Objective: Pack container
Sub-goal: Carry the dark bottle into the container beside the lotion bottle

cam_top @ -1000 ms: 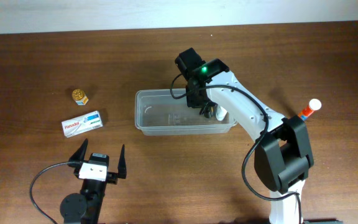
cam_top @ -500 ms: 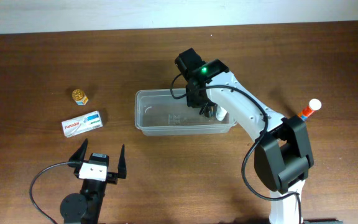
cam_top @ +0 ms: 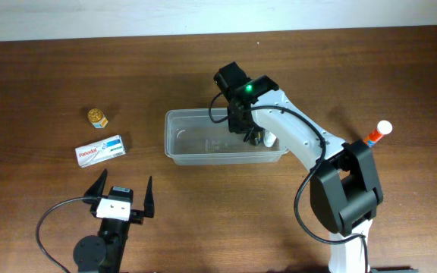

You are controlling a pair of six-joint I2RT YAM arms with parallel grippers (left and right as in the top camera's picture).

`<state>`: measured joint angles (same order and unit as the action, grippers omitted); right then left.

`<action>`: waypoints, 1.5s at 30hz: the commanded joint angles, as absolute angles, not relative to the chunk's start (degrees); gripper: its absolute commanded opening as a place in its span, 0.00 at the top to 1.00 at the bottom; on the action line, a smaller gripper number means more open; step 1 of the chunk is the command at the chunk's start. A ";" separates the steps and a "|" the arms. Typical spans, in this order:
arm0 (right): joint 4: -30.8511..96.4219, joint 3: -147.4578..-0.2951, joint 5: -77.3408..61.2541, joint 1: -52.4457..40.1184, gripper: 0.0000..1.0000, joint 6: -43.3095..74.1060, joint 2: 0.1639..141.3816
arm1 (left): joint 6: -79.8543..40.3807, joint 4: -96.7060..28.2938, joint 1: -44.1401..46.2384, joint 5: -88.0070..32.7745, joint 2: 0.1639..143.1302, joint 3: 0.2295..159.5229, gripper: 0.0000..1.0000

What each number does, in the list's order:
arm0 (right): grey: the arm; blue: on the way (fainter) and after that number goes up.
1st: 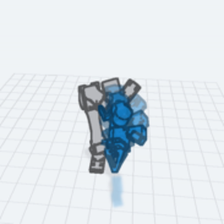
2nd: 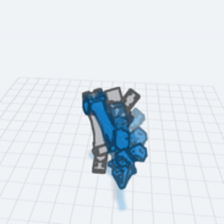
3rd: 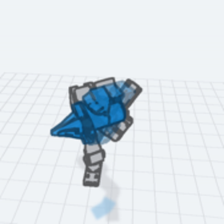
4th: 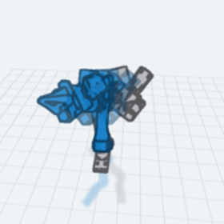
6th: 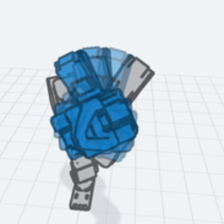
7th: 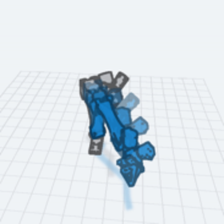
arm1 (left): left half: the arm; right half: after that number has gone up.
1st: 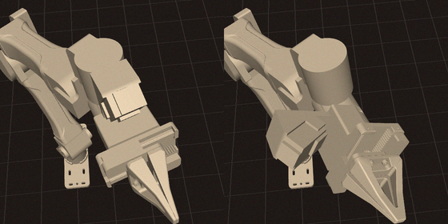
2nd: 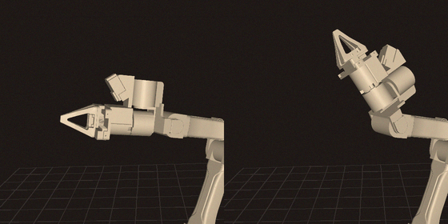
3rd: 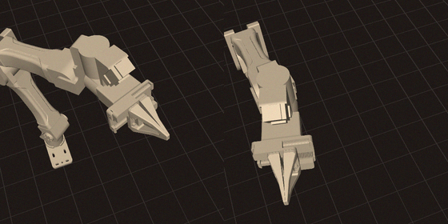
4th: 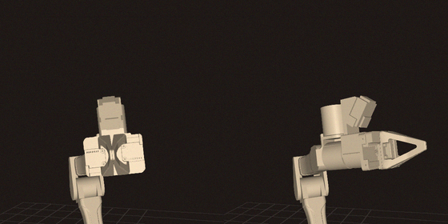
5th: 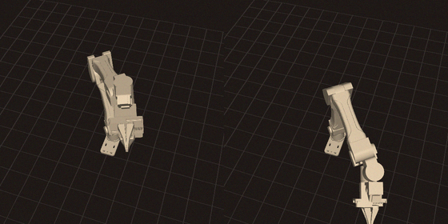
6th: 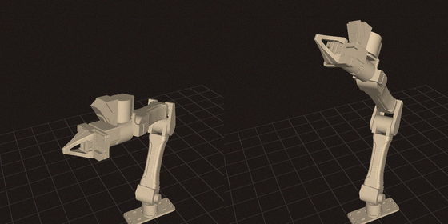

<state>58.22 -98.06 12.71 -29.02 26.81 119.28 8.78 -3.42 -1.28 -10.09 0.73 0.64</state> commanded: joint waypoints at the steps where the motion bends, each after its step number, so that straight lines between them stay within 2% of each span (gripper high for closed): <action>1: 58.04 -97.76 14.22 -28.73 0.75 27.31 119.42 | 8.49 -3.73 -1.52 -10.09 0.34 0.51 0.01; 7: 58.15 -97.76 14.20 -28.73 0.70 27.31 119.42 | 8.49 -3.73 -1.52 -10.09 0.34 0.51 0.01; 19: 58.89 -97.82 14.22 -28.73 0.68 27.27 119.31 | 8.49 -3.73 -1.52 -10.09 0.34 0.51 0.01; 20: 58.96 -97.84 14.22 -28.73 0.66 27.22 119.28 | 8.49 -3.73 -1.52 -10.09 0.34 0.51 0.01; 45: 64.27 -105.47 15.70 -28.73 0.64 24.25 118.91 | 8.49 -3.73 -1.52 -10.09 0.34 0.51 0.01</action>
<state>63.86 -103.74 14.13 -29.02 24.62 119.28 8.80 -3.40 -1.28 -10.09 0.73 0.64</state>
